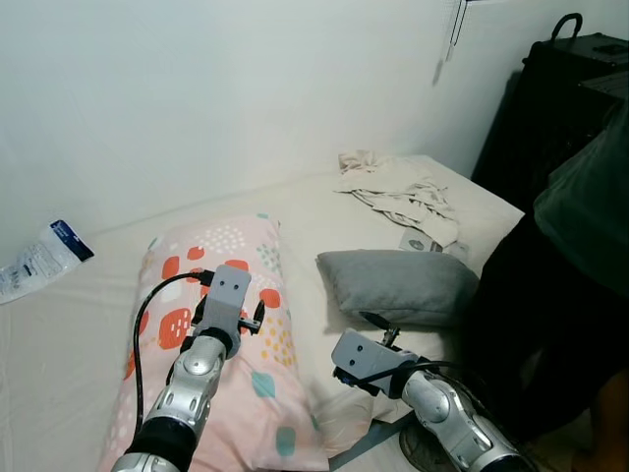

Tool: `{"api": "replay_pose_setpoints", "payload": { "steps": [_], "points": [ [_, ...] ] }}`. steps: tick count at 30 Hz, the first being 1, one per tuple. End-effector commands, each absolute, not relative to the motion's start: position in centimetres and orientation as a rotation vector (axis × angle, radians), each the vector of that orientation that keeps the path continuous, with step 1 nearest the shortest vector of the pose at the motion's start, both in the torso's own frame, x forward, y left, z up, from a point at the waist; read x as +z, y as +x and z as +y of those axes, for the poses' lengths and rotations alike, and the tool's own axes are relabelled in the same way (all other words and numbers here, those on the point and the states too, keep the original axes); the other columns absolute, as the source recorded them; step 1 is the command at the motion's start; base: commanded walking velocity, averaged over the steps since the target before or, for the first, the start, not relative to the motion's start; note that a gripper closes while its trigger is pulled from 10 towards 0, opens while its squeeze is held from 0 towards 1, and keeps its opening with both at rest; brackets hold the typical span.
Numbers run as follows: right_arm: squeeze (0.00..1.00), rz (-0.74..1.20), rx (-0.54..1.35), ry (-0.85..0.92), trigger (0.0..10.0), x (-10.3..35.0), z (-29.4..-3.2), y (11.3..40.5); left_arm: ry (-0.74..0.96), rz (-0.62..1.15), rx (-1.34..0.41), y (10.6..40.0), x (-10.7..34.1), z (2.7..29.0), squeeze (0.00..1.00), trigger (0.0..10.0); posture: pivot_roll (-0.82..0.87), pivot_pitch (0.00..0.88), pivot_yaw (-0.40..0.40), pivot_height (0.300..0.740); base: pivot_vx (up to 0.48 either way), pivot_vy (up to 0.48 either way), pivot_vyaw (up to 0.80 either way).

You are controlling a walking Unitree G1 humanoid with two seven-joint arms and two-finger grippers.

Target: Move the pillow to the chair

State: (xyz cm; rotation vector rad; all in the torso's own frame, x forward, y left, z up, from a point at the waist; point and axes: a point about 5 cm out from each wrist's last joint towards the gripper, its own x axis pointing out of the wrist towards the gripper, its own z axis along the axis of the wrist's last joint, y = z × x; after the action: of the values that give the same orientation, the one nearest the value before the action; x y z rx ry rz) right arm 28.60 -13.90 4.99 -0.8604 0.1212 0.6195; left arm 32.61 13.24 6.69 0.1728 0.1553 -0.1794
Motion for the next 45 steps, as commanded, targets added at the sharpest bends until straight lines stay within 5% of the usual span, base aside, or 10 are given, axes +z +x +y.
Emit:
{"api": "replay_pose_setpoints", "payload": {
  "steps": [1, 45],
  "points": [
    [0.0, 0.136, 0.632, -0.861, 10.0, 4.66, -13.92, 28.18, 0.186, 0.168, -0.196, 32.64, 6.45, 12.94, 0.0, 10.0, -0.12, 0.061, 0.011, 0.74, 0.0, 0.0, 0.0],
    [0.0, 0.082, 0.635, -0.907, 10.0, 4.94, -13.94, 28.43, 0.174, 0.15, -0.156, 32.59, 6.46, 13.39, 0.0, 10.0, -0.09, 0.044, -0.035, 0.74, 0.0, 0.0, 0.0]
  ]
}}
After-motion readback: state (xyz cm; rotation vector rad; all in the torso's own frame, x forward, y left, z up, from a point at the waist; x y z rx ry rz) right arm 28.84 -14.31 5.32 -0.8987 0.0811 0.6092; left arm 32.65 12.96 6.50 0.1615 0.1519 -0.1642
